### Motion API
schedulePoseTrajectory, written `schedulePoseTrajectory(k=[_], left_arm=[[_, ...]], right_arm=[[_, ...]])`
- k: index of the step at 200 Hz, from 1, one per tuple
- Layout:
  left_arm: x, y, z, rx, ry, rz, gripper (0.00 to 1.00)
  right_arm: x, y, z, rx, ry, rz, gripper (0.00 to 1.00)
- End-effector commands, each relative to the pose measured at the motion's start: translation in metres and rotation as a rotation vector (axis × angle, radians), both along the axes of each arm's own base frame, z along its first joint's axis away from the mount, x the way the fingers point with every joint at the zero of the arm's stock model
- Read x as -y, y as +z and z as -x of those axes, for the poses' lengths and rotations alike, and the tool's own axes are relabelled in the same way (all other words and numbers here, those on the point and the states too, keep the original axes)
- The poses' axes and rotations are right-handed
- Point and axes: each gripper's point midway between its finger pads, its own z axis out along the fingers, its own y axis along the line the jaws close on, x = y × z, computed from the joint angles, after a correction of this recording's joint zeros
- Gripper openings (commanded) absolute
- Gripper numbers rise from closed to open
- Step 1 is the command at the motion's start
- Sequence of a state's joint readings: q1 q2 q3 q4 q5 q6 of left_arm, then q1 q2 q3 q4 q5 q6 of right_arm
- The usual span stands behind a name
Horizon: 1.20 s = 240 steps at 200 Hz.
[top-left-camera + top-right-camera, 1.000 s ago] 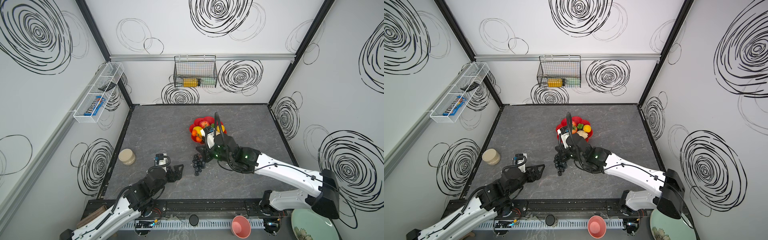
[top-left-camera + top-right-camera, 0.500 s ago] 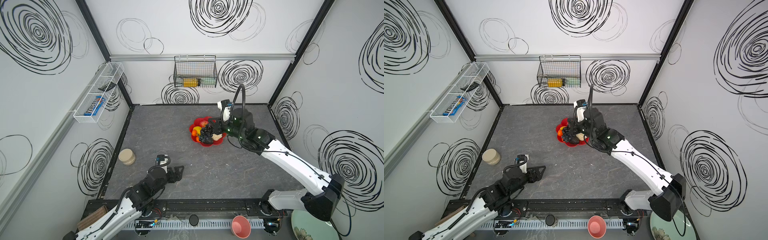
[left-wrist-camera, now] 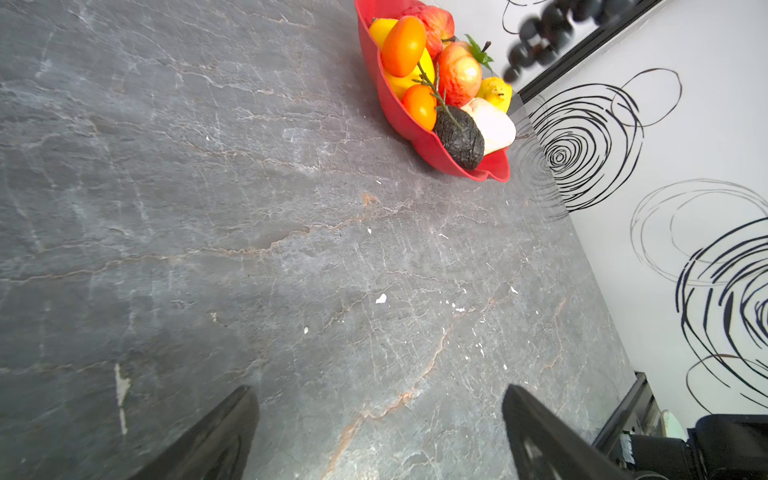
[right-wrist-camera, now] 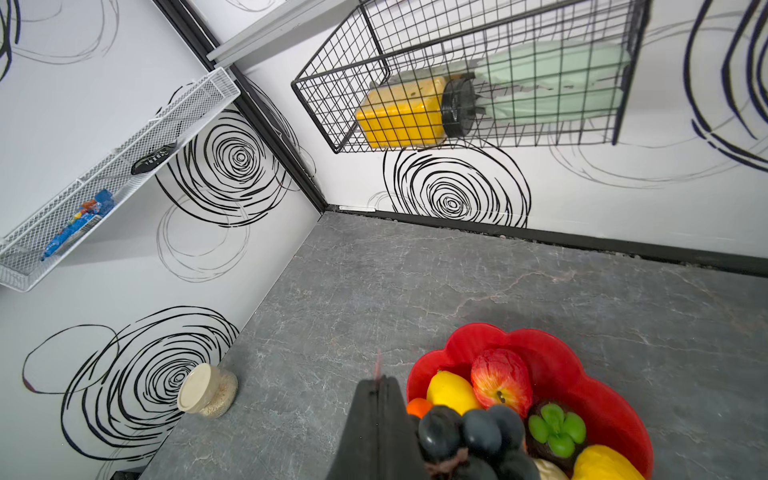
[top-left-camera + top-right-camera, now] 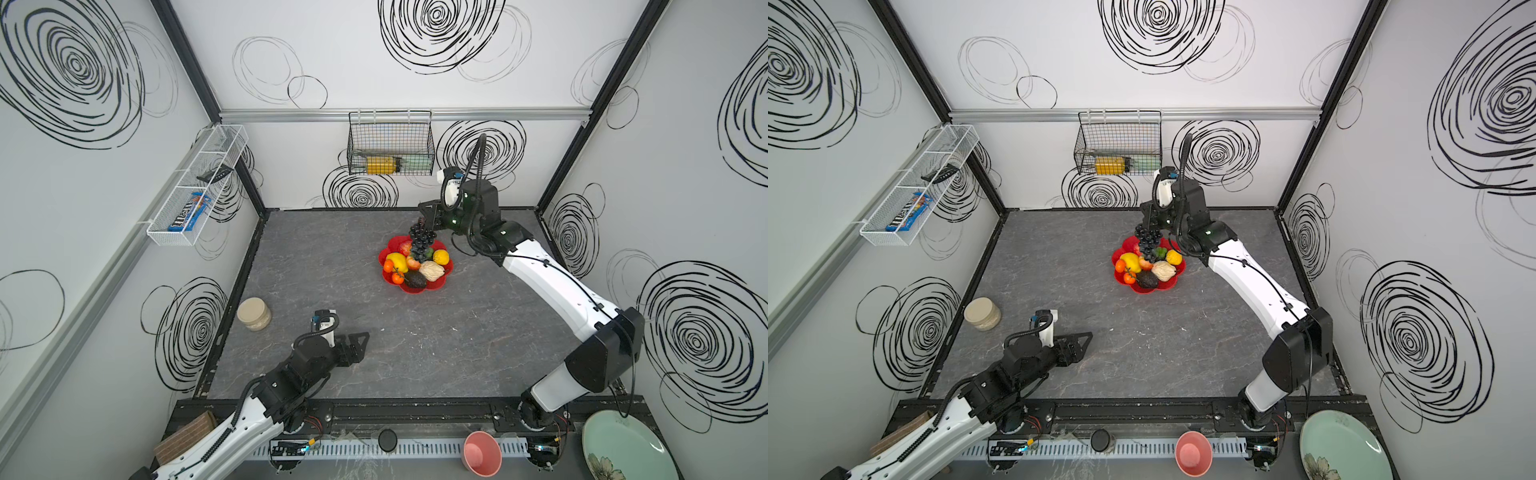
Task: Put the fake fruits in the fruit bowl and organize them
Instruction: 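Lift the dark grapes and carry them over the bowl with right gripper, then lower the grapes onto the fruit in the bowl and open the right gripper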
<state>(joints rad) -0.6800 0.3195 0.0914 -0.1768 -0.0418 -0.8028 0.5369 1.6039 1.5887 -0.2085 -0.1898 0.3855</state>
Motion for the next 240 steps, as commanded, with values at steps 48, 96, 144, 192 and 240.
schedulePoseTrajectory(k=[48,96,144,192,240], left_arm=[[0.004,0.015,-0.001,0.076,-0.029,0.045,0.96],[0.005,0.013,-0.001,0.073,-0.034,0.044,0.96],[0.006,0.011,-0.001,0.067,-0.039,0.042,0.96],[0.006,0.01,-0.001,0.064,-0.038,0.04,0.96],[0.006,0.008,-0.002,0.058,-0.038,0.038,0.96]], right_arm=[[-0.024,0.023,-0.036,0.1,0.054,-0.023,0.0],[-0.043,0.012,-0.056,0.087,0.081,-0.031,0.0],[-0.05,-0.005,-0.067,0.068,0.086,-0.019,0.0],[-0.055,-0.019,-0.076,0.05,0.088,-0.009,0.0],[-0.06,-0.033,-0.08,0.031,0.092,0.012,0.0]])
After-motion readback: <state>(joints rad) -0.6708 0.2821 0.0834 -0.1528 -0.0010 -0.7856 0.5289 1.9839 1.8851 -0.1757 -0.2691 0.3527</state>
